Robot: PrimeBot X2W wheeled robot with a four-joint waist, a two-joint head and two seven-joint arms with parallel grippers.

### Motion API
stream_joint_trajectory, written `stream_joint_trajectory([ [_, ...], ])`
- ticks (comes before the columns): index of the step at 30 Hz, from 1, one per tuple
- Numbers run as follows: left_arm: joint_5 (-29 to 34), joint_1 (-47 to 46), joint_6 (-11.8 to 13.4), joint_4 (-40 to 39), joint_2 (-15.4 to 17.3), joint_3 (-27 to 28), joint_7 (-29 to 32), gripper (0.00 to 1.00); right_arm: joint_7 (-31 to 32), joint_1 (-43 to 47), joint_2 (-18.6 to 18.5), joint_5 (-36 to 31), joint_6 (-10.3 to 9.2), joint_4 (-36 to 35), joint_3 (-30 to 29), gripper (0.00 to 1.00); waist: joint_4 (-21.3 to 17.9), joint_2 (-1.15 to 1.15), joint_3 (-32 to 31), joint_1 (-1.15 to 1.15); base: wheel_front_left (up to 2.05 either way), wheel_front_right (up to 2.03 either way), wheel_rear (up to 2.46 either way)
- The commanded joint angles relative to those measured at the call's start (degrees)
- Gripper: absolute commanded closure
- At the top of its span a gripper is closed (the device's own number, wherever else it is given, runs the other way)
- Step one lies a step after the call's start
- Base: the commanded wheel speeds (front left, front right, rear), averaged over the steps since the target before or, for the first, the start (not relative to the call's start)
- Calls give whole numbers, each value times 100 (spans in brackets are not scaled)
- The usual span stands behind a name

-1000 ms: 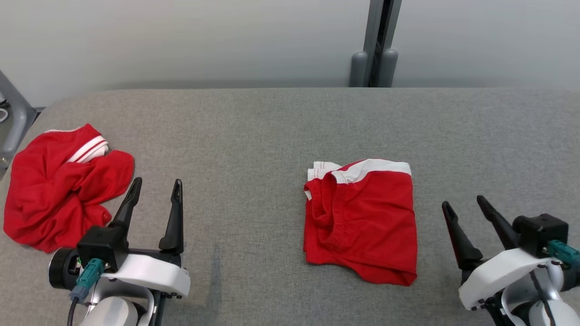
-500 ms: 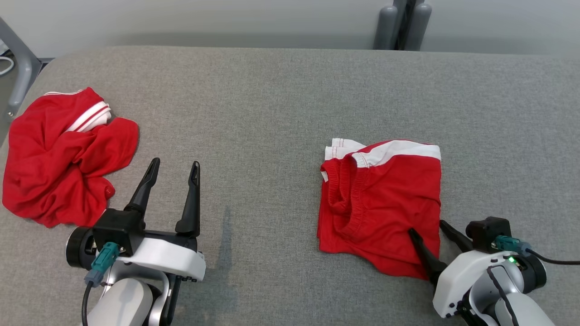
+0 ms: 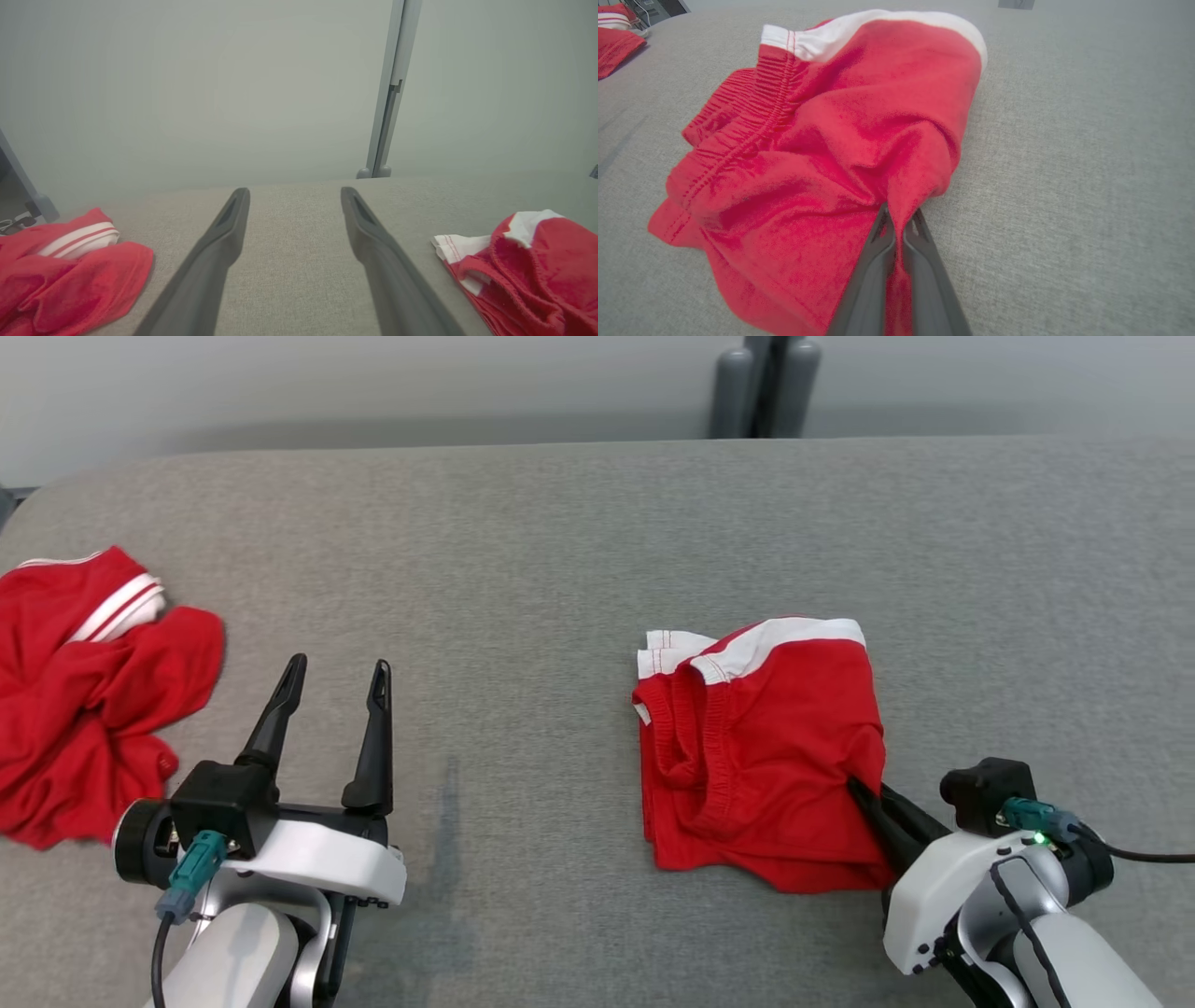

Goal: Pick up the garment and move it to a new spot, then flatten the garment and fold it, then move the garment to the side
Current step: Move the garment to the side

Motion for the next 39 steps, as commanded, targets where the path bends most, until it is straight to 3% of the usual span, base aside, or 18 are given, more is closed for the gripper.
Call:
stream_joint_trajectory([
  [1,55,15,21,-47,55,19,-16,0,43,13,-132,-64,-1,-115,12,100,-242,0,9,0,0,0,0],
  [7,79,-88,49,-169,131,35,33,0,116,-94,-369,-173,-1,-396,70,100,-706,0,147,0,0,0,0],
  [14,226,-415,52,-443,284,4,213,0,37,-827,-695,-69,-2,-391,337,100,-1361,0,717,0,0,0,0],
  [29,697,-1299,-53,-975,636,-256,825,0,-1076,-2595,-1572,428,-2,1764,12,100,-2162,0,1933,0,0,0,0],
  [38,815,-1566,-137,-1065,731,-364,1035,0,-1452,-3210,-1697,755,-2,2908,71,100,-2350,0,2203,0,0,0,0],
  [39,818,-1580,-131,-1058,730,-373,1043,0,-1488,-3266,-1681,776,-2,3013,97,67,-2356,0,2203,0,0,0,0],
])
